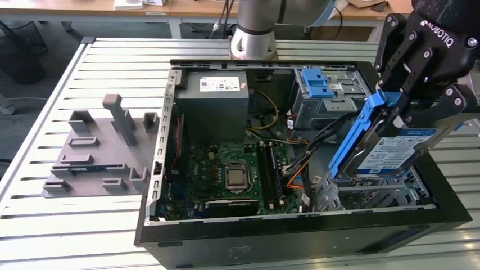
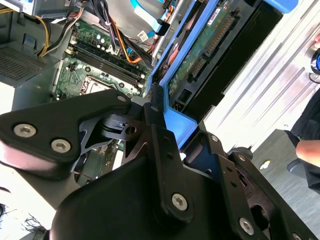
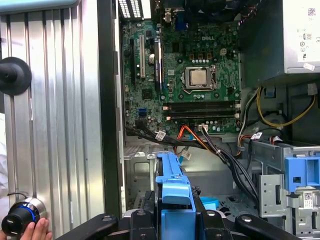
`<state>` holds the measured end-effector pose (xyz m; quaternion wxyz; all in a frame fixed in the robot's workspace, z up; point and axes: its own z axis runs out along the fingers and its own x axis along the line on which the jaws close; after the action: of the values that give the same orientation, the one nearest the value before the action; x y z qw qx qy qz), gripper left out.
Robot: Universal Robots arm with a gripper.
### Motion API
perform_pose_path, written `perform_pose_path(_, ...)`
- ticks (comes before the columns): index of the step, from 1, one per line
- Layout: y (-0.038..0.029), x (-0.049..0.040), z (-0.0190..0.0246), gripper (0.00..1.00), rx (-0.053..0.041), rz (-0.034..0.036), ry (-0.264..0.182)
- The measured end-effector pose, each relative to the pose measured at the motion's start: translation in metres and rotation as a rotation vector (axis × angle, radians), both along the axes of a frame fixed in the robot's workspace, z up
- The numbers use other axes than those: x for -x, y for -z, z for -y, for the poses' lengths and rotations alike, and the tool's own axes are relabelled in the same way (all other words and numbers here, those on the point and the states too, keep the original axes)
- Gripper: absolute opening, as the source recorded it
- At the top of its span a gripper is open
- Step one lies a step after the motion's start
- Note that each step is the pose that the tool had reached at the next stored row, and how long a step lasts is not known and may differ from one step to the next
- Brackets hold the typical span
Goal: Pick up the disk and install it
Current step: 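Insert the disk into the insertion slot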
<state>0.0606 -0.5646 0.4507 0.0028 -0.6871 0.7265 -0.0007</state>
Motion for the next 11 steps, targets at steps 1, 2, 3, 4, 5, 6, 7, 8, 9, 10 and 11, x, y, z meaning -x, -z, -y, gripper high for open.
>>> perform_pose_path(1,0.0002,0.0,0.0,0.36,-0.0001,0.0,0.0)
perform_pose_path(2,0.0002,0.0,0.0,0.36,-0.0001,0.0,0.0)
perform_pose_path(3,0.0003,0.0,0.0,0.36,-0.0001,0.0,0.0)
perform_pose_path(4,0.0003,0.0,0.0,0.36,-0.0001,0.0,0.0)
perform_pose_path(5,0.0003,0.0,0.0,0.36,0.0,0.0,0.0)
perform_pose_path(6,0.0003,0.0,0.0,0.36,-0.0001,0.0,0.0)
perform_pose_path(7,0.0003,0.0,0.0,0.36,0.0,0.0,0.0)
perform_pose_path(8,0.0003,0.0,0.0,0.36,-0.0001,0.0,0.0)
perform_pose_path(9,0.0003,0.0,0.0,0.36,0.0,0.0,0.0)
perform_pose_path(10,0.0003,0.0,0.0,0.36,-0.0001,0.0,0.0)
perform_pose_path(11,0.0003,0.0,0.0,0.36,0.0,0.0,0.0)
